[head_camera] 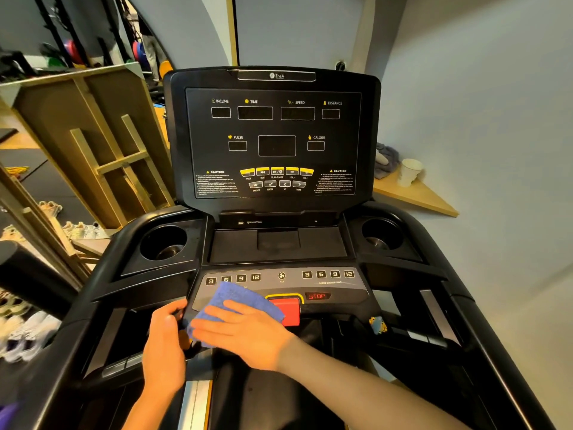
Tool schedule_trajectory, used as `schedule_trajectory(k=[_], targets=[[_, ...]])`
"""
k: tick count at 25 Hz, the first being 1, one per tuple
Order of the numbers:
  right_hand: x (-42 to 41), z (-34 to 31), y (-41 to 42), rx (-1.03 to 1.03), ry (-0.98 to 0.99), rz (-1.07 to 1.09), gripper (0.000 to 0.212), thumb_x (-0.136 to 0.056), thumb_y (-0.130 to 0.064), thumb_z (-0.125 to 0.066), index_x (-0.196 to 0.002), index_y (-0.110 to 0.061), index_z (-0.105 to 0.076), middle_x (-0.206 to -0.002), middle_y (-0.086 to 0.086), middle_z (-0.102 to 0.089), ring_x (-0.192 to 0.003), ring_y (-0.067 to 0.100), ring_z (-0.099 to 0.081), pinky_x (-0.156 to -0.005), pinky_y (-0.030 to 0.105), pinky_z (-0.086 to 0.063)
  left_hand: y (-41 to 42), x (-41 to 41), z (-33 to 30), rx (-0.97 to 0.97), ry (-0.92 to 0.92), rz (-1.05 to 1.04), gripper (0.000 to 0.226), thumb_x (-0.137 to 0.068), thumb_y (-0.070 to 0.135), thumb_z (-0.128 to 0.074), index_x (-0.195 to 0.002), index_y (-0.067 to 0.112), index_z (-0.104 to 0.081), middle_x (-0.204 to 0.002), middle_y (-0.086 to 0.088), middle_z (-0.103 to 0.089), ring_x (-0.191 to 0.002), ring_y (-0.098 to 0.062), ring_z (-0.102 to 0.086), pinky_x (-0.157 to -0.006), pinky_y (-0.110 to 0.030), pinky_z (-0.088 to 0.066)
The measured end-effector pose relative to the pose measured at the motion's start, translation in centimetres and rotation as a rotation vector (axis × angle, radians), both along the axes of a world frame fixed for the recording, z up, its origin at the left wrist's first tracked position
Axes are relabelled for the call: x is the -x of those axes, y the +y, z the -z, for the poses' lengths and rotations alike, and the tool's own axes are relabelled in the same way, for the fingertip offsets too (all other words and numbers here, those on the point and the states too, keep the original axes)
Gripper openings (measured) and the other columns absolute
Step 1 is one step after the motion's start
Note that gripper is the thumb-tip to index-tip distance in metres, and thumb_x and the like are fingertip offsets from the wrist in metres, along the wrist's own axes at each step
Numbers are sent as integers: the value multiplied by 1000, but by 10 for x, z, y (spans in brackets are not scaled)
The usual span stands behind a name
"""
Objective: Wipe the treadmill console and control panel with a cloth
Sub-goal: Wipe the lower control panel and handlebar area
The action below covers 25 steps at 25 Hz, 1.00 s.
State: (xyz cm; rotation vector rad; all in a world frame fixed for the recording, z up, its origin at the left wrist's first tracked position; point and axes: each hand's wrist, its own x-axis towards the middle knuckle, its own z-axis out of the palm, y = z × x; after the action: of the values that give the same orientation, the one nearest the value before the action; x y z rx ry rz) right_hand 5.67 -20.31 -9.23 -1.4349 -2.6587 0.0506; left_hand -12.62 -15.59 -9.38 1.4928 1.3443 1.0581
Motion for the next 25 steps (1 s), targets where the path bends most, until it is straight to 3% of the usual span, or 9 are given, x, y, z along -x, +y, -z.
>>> schedule_trajectory(k=[3,5,8,11,14,17,20,23,25], targets=[[-26,4,-17,-46,-25,-19,60,-97,1,-57,-152,-15,-40,-162,5,-33,-151,27,-25,-124,41,-8,-1,-1,-3,7,30,-4,42,-97,43,-25,-120,28,-57,-107,7,-60,-101,-10,-58,-90,-46,-49],[-40,9,-33,-116,-6,-1,40,-107,-13,-42,-145,-17,-49,-154,3,-47,-144,23,-38,-123,39,-21,-1,-2,-2,24,52,-12,36,-101,34,-27,-122,26,-56,-103,14,-60,-101,-8,-57,-94,-44,-47],[-69,0,-57,-125,-49,86,36,-100,-14,-42,-132,-21,-60,-137,-2,-60,-130,17,-52,-113,37,-40,-3,-2,-3,19,87,6,31,-102,20,-32,-123,24,-55,-100,28,-60,-99,8,-55,-95,-21,-41],[-109,-1,-86,-107,-140,146,54,-91,-17,-34,-142,-25,-52,-148,-8,-52,-141,13,-43,-122,36,-25,-2,-2,-3,65,-16,-16,34,-105,19,-29,-126,10,-55,-88,23,-65,-94,4,-59,-89,-22,-42],[-146,9,-111,-90,-196,202,62,-87,-16,-39,-148,-27,-41,-154,-11,-45,-151,9,-18,-122,35,-11,1,-4,3,133,-65,-19,32,-103,6,-32,-126,-1,-54,-88,43,-60,-85,21,-54,-72,-3,-39],[-166,5,-127,-93,-241,229,59,-85,-17,-55,-143,-26,-45,-147,-10,-53,-151,10,-20,-121,32,-11,-4,-7,-6,142,-17,73,38,-97,-6,-37,-121,13,-60,-97,55,-48,-88,32,-44,-77,-10,-37],[-184,-2,-141,7,-313,259,89,-61,-18,-93,-140,-26,-53,-141,-7,-60,-138,12,-44,-121,28,-7,-1,-3,0,63,11,-13,30,-103,4,-32,-105,21,-57,-82,25,-66,-84,18,-57,-79,-13,-43],[-204,-6,-151,26,-462,284,123,-51,-32,-96,-153,-25,-28,-137,-8,-63,-147,19,-26,-120,34,-3,-1,-3,2,37,85,-18,32,-106,19,-30,-125,11,-53,-97,8,-58,-88,2,-56,-93,-39,-42],[-215,1,-160,-41,-490,270,105,-86,-39,-71,-161,-19,0,-138,-7,-62,-155,21,2,-122,36,2,-1,-3,2,33,87,-20,34,-105,21,-31,-129,8,-52,-98,8,-57,-90,1,-56,-94,-43,-42]])
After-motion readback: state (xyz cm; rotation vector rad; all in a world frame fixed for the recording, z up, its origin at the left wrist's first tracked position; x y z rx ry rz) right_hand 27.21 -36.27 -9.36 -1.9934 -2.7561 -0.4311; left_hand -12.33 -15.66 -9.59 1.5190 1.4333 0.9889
